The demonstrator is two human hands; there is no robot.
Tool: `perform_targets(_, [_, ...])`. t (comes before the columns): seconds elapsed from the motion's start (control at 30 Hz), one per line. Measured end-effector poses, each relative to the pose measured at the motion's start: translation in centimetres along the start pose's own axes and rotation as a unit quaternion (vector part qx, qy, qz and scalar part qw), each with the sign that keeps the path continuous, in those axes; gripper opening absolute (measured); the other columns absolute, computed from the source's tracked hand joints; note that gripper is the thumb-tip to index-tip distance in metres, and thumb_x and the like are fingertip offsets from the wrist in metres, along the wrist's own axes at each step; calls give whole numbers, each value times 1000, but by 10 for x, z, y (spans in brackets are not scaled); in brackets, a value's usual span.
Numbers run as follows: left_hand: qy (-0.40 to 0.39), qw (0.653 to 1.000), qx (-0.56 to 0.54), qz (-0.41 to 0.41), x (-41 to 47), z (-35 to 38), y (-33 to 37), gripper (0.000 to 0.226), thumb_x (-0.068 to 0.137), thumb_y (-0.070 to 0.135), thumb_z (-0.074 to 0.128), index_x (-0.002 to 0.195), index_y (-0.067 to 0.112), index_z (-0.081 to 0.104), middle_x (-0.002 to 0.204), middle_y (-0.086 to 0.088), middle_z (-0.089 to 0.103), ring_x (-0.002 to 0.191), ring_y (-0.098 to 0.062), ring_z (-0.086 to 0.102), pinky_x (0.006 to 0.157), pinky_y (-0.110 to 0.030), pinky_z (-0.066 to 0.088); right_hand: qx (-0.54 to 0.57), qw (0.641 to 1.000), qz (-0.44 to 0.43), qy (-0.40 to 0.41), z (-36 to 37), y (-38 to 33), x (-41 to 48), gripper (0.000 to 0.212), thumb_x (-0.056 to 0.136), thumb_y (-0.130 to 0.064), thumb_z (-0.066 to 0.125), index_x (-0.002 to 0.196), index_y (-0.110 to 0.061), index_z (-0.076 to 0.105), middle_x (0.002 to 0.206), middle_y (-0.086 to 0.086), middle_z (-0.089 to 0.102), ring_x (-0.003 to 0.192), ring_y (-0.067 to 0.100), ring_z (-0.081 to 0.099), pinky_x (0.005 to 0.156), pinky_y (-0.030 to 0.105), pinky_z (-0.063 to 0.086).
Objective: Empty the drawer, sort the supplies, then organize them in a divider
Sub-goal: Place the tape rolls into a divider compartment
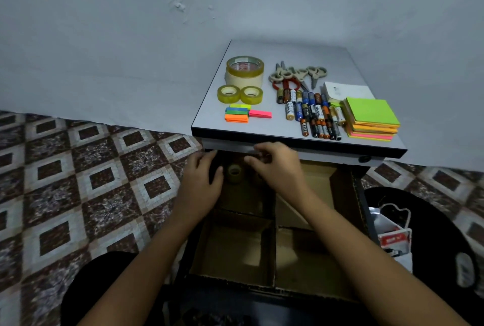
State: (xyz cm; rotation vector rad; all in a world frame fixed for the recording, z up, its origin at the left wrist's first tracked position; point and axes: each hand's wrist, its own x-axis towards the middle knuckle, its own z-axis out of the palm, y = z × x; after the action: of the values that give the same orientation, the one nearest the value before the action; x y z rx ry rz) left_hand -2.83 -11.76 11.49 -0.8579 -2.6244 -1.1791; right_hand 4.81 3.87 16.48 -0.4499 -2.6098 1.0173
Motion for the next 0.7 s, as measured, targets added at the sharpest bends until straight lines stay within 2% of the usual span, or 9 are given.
perform_targets(0.07, [50, 998, 5, 42, 23, -13, 14, 39, 91, 17, 57, 128, 6, 53, 120, -17, 47, 112, -27, 49, 90, -30, 43, 11, 1000, -7, 16, -20, -13, 9, 43, 87, -34, 64, 124, -14, 59, 111, 2, 60, 96, 9, 55, 82, 21, 46])
perform_targets(0.17, [62, 996, 9, 60, 66, -28, 29, 39, 89, 22, 57, 125, 8, 56, 120, -16, 47, 112, -28, 49, 93, -29, 39, -3, 998, -26, 51, -40, -28, 33, 43, 86, -32, 65, 123, -9, 60, 109, 7, 65, 98, 13, 59, 84, 25, 48])
perform_targets(0.3, [-18, 999, 41, 19, 127, -35, 36, 45, 92, 24, 55, 134, 11, 48, 134, -16, 41, 128, -28, 39, 104, -29, 31, -46, 997, -11, 58, -49, -32, 79, 50, 86, -33, 66, 126, -5, 57, 118, 13, 63, 108, 22, 58, 91, 32, 47])
perform_targets(0.43, [-89, 993, 65, -41, 171, -34, 35, 59, 90, 33, 59, 139, 6, 41, 142, -19, 39, 127, -30, 44, 102, -34, 35, -111, 993, 4, 35, -47, -30, 119, 55, 87, -38, 63, 124, 2, 55, 123, 17, 60, 113, 27, 56, 91, 33, 44])
perform_targets(0.5, [-125, 987, 64, -74, 182, -31, 37, 67, 88, 37, 61, 141, 3, 37, 144, -20, 38, 129, -31, 43, 101, -34, 36, -124, 992, 17, 31, -44, -28, 134, 53, 87, -41, 63, 116, 3, 57, 119, 18, 60, 110, 29, 56, 85, 33, 44])
perform_targets(0.6, [-153, 982, 53, -97, 191, -28, 40, 74, 86, 37, 64, 143, 1, 32, 146, -19, 38, 131, -31, 41, 102, -37, 36, -147, 988, 35, 0, -37, -25, 149, 37, 85, -39, 64, 88, -3, 56, 100, 17, 58, 101, 30, 57, 69, 30, 36])
perform_targets(0.63, [-158, 981, 57, -97, 192, -27, 41, 75, 85, 37, 66, 142, 1, 32, 145, -18, 39, 130, -30, 42, 102, -36, 37, -161, 986, 39, -15, -35, -24, 151, 36, 85, -39, 65, 86, -4, 54, 96, 15, 57, 96, 29, 57, 67, 30, 35])
perform_targets(0.7, [-173, 978, 76, -88, 193, -26, 43, 71, 84, 34, 68, 139, 2, 39, 141, -16, 46, 125, -29, 47, 98, -33, 39, -192, 980, 40, -31, -31, -23, 154, 42, 84, -41, 65, 98, -2, 56, 91, 11, 52, 85, 25, 52, 67, 30, 37])
